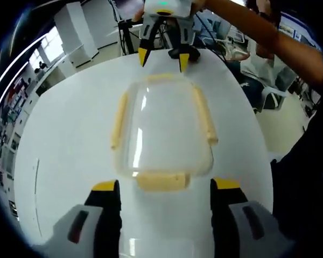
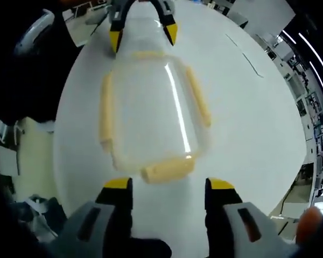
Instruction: Snap each plastic latch of the storage box into its locked position after aligning the lid with the box until every specified latch is closed and the lid sits flush.
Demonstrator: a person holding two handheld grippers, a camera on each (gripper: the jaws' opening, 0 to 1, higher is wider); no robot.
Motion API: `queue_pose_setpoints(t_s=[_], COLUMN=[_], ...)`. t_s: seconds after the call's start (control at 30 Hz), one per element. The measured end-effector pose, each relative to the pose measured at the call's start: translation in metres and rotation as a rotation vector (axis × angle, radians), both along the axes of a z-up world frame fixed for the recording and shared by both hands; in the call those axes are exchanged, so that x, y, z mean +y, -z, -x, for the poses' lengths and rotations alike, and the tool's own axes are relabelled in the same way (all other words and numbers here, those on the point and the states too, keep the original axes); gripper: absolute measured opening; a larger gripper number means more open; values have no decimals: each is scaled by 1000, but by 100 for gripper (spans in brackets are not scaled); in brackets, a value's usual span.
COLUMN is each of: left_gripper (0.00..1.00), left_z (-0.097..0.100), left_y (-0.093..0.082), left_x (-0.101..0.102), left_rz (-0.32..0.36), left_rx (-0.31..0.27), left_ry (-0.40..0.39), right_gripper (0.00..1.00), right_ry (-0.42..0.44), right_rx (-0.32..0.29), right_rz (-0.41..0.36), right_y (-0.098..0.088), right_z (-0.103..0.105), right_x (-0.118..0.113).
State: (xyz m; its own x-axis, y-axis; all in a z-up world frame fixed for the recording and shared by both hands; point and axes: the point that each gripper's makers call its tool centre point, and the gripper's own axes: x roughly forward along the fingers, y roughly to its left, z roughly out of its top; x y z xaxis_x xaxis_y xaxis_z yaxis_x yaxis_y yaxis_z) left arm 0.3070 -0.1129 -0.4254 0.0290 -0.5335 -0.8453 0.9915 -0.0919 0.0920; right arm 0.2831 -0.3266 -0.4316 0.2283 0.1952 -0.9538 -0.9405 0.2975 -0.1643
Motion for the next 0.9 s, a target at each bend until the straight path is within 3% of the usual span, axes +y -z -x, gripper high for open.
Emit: queue_pose_setpoints(t_s=[0.4,0.9], left_gripper=[55,54], left_z=[5,-5], left_y=[6,12], left_x=[0,-3], left_rz=[-27,-36], left_rx=[4,22], left_ry=[32,17], right_gripper=[48,47], right_ry=[-33,-99], right_rx=[11,58], right_rz=[24,54], right_y=[3,11], right_z=[-5,-5], right_x=[1,6])
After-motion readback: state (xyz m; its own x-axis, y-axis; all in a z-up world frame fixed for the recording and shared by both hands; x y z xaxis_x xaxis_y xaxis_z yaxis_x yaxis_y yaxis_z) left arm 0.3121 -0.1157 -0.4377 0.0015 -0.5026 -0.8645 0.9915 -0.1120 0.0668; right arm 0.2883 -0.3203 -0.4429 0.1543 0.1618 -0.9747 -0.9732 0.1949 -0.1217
